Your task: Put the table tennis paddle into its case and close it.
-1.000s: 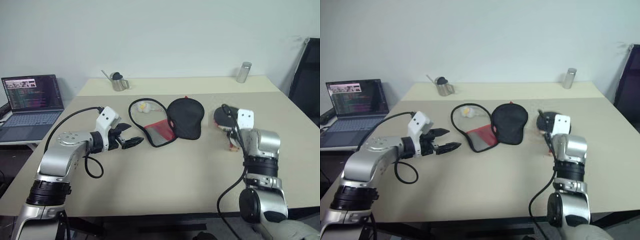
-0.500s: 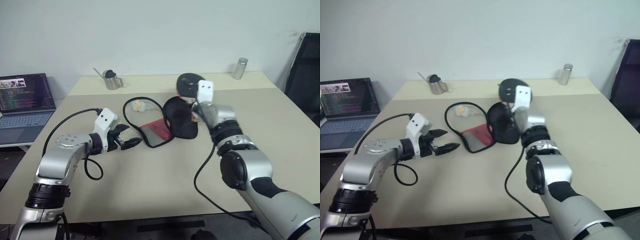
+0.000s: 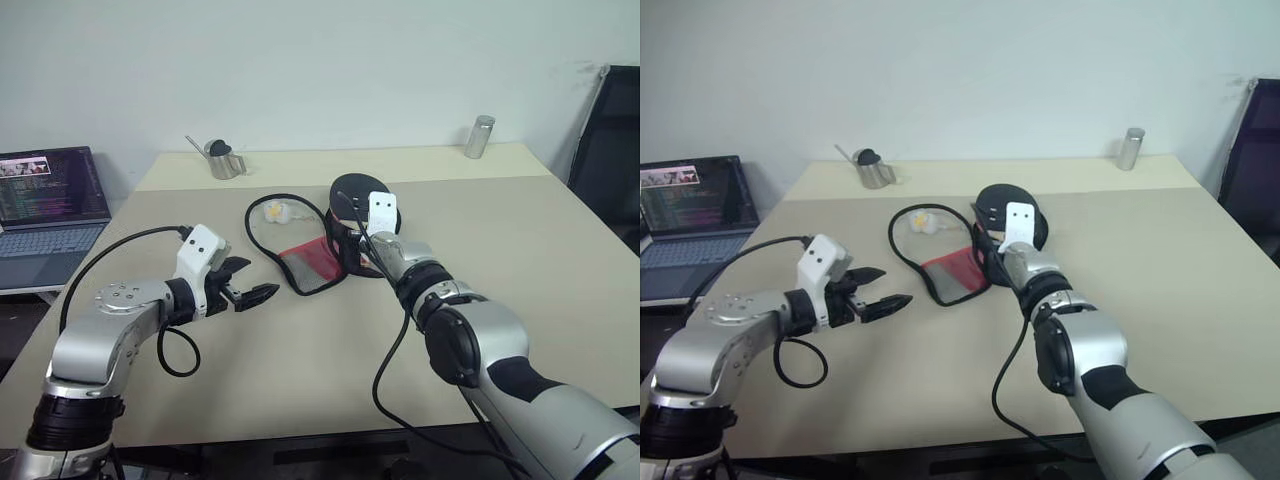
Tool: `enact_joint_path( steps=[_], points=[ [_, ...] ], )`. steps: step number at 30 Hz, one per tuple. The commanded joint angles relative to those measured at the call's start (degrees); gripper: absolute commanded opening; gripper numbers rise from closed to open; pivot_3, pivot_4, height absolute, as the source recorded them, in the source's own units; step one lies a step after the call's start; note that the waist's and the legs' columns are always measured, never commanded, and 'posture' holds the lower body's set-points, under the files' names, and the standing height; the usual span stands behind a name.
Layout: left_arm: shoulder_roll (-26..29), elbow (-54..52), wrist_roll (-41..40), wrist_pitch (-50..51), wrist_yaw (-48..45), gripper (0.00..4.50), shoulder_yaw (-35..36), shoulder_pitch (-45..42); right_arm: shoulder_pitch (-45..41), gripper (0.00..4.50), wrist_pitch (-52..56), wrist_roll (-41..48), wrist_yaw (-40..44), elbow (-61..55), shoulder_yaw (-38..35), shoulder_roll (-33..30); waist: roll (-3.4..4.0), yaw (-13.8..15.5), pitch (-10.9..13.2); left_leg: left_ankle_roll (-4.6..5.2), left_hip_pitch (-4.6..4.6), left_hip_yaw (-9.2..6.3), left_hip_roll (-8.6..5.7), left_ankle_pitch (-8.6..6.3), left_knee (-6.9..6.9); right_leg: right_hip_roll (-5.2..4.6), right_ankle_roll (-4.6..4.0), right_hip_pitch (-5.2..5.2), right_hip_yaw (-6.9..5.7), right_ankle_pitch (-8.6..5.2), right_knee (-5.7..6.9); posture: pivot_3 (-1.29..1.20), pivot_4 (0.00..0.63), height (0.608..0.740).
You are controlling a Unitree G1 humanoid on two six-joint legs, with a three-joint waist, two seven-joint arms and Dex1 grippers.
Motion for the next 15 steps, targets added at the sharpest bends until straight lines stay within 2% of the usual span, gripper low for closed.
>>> enact_joint_path(
  steps=[1, 15],
  points=[
    [1.61, -2.95, -0.95, 0.62, 0.83, 4.46, 2.20, 0.04, -0.44, 1.07, -2.11, -0.20, 0.09, -0.74, 0.94, 0.52, 0.00, -0.01, 0.00, 0.00, 0.00, 0.00, 0.00, 0.00, 0.00, 0.00, 0.00, 0.00, 0.00, 0.00, 0.00, 0.00, 0.150, 0.740],
    [2.46, -3.74, -2.14, 1.08, 2.47, 4.46, 1.84, -0.08, 2.03, 1.07, -2.17, -0.38, -0.94, 0.01, 1.93, 1.22, 0.00, -0.03, 0.00, -0.01, 0.03, 0.00, 0.00, 0.01, 0.02, 0.00, 0.00, 0.01, 0.01, 0.00, 0.04, 0.00, 0.150, 0.740]
  ],
)
